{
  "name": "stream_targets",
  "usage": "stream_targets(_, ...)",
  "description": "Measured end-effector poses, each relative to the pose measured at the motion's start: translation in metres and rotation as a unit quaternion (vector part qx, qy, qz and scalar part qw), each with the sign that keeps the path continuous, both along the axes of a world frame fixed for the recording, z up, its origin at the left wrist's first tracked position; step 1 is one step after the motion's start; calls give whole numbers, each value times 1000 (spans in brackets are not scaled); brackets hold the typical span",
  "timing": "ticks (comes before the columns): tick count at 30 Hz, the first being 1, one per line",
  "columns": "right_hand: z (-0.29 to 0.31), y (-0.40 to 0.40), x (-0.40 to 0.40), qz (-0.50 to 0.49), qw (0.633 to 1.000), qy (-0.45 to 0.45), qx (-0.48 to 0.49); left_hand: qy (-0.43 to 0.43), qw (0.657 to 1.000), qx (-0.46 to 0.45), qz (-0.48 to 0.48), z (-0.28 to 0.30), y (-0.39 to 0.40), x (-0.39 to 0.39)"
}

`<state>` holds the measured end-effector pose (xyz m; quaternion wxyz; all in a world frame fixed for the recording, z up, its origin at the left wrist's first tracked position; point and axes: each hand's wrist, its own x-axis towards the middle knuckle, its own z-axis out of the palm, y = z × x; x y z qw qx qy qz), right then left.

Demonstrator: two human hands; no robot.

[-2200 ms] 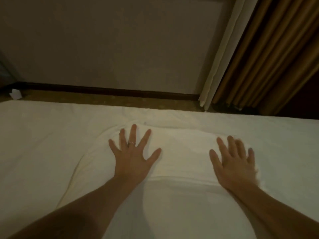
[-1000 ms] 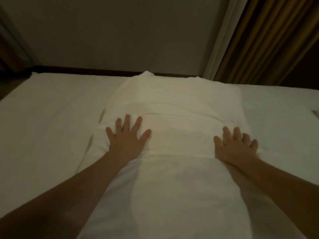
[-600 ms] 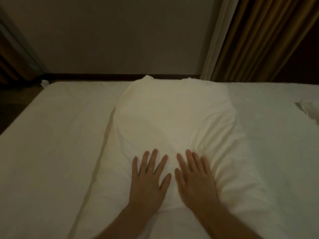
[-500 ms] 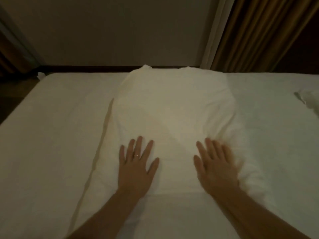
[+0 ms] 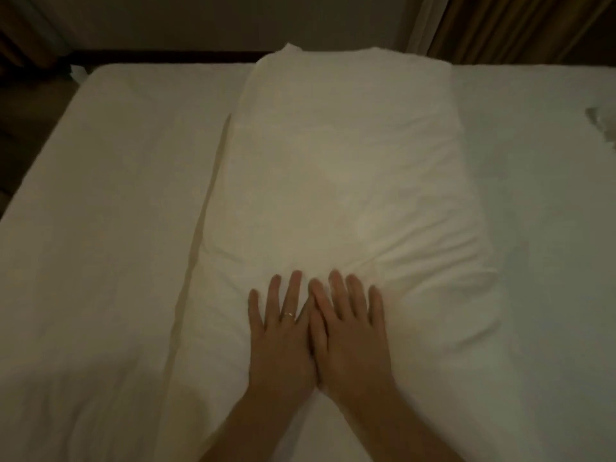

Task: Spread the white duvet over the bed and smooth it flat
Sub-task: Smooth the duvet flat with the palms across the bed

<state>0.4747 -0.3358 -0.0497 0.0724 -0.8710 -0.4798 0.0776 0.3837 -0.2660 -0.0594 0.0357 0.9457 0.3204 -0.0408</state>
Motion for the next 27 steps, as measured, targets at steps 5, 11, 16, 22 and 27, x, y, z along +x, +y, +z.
stream_targets(5, -33, -37, 25, -17, 1000, -11, -11, -22, 999, -4, 29, -28, 3, -8)
stream_targets(11, -41, -112, 73, -92, 994, -37, -45, -65, 997, 7, 47, -48, 29, -39)
stream_targets(16, -27, -117, 74, -231, 965, -44, -114, -36, 993, 2, 110, -28, 40, -49)
stream_targets(22, -3, -82, -103, -6, 1000, -1, 0, -41, 999, -12, -30, -6, -84, -92)
stream_targets(27, -46, -128, -92, 34, 998, -3, -51, -46, 998, -21, -48, -41, -75, -133)
